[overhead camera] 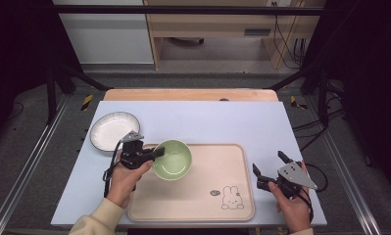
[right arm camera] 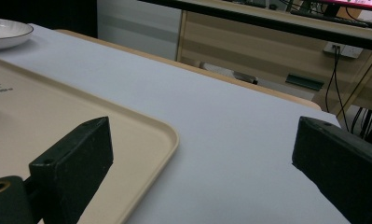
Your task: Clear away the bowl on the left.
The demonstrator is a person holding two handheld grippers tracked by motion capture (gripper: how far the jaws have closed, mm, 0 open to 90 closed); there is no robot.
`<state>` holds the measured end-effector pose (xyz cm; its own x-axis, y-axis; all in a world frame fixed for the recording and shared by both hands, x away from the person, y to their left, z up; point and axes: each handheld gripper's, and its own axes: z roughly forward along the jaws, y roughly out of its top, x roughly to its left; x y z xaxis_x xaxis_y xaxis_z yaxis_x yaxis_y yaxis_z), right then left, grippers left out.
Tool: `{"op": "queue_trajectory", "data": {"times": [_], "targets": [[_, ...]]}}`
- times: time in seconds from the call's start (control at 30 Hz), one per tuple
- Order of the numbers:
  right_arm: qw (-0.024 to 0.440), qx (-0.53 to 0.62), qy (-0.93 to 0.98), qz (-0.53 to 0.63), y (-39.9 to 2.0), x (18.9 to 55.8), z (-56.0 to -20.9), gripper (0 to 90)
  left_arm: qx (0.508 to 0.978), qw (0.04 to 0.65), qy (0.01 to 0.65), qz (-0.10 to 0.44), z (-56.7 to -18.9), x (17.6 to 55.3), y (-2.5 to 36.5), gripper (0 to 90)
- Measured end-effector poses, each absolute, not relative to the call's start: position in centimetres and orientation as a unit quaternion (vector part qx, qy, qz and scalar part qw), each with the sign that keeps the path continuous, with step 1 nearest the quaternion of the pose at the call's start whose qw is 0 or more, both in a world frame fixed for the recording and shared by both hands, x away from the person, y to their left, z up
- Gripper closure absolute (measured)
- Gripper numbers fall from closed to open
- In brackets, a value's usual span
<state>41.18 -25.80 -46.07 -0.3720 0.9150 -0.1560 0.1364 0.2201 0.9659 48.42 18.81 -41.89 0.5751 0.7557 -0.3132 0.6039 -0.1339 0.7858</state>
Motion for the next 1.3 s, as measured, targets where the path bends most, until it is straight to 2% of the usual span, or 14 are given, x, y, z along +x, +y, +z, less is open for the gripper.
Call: {"op": "queue_trajectory", "data": {"times": [0.6,1.3], "targets": [[0.398,0.391,0.673,0.486,-25.7,41.2,-46.1,6.0,0.773,0.452,0.441,0.054,-44.4,47.4,17.0,81.9],[0.398,0.391,0.673,0.485,-25.7,41.2,-46.1,5.8,0.771,0.446,0.454,0.036,-45.6,47.5,17.1,81.7]]}}
